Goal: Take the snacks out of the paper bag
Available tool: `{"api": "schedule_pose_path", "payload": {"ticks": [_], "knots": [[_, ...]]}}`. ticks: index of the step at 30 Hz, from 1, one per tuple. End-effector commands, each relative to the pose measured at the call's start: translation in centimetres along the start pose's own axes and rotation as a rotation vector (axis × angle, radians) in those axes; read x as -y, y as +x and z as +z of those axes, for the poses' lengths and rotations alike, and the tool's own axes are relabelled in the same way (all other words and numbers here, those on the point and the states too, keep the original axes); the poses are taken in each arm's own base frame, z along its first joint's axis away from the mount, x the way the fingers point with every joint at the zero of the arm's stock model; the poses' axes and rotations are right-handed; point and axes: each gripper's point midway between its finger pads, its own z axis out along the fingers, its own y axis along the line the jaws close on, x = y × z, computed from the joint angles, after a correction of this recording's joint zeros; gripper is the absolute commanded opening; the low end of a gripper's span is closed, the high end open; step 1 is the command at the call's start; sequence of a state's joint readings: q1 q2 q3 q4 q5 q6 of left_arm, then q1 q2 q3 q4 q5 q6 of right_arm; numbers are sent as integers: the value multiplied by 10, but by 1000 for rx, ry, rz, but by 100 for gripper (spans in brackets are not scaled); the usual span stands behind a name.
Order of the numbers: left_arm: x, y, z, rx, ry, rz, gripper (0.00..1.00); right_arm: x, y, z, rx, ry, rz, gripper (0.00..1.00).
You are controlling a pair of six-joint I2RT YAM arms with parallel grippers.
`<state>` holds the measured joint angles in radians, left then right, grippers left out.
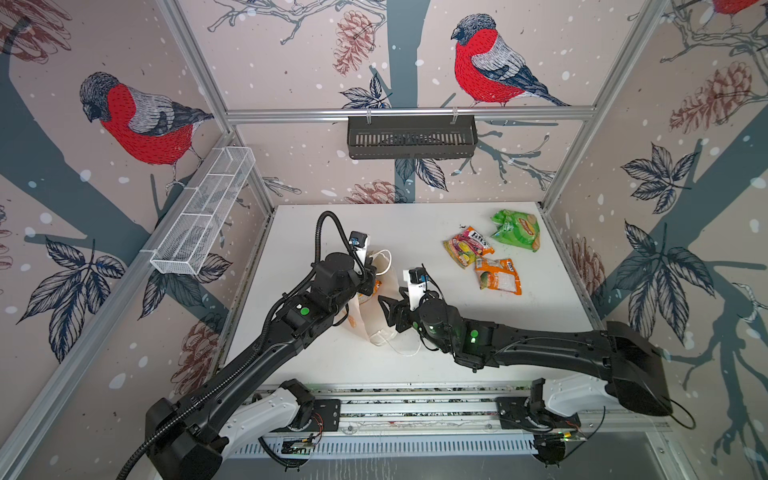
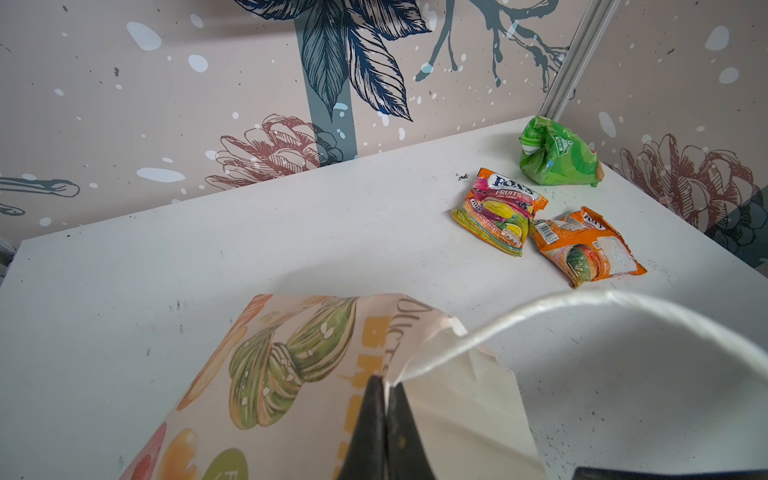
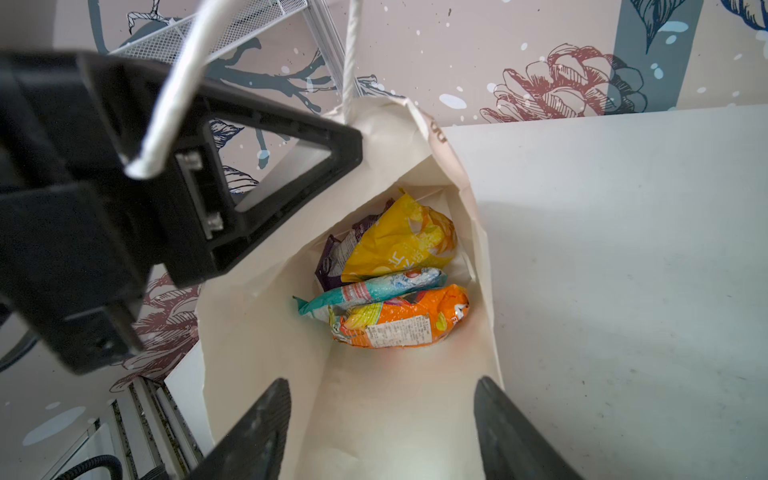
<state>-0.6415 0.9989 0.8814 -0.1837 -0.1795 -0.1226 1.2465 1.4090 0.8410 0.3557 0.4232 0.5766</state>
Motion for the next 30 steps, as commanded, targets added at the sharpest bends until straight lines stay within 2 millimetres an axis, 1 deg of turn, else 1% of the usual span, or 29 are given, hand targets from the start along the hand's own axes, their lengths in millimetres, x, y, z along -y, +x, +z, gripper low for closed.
{"api": "schedule_pose_path", "payload": {"ticks": [1, 4, 9, 22, 28, 30], "knots": [[1, -11, -2, 44, 8, -13, 0, -7, 1, 6, 12, -12, 14, 70], [1, -10, -1, 40, 8, -13, 0, -10, 12, 13, -17, -17, 17, 70], [1, -9, 0, 37, 6, -12, 0, -16, 27, 21, -51, -28, 13, 69], [0, -9, 0, 37, 1, -13, 0, -14, 53, 39, -114, -8, 2, 65], [0, -9, 0, 38, 2, -12, 0, -6, 67, 50, -155, 31, -11, 65], [0, -10, -1, 41, 3, -13, 0, -7, 70, 53, -165, 33, -16, 65]]}}
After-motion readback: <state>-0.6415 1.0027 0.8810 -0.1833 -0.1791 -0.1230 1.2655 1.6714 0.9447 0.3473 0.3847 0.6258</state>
